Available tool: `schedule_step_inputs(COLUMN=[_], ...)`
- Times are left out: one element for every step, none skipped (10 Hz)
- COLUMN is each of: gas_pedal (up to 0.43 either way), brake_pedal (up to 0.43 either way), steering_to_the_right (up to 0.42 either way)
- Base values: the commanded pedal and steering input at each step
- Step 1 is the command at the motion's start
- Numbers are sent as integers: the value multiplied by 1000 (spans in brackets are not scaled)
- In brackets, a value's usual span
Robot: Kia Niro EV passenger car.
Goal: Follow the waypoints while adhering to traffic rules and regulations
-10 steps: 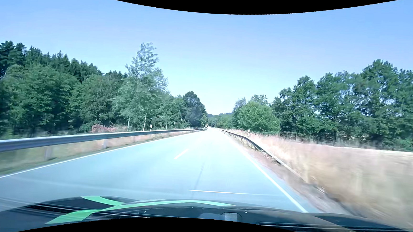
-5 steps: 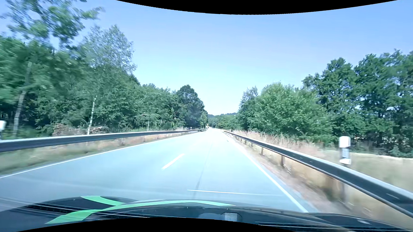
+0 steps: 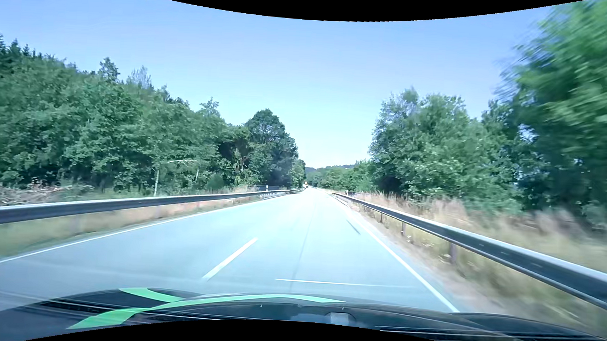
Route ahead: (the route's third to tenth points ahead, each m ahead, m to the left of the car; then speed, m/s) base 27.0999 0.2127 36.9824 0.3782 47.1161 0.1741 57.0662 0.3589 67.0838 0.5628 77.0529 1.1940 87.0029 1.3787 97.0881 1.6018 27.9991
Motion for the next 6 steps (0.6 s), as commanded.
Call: schedule_step_inputs(gas_pedal=[197,197,197,197,197,197], brake_pedal=[0,0,0,0,0,0], steering_to_the_right=[0,0,0,0,0,0])
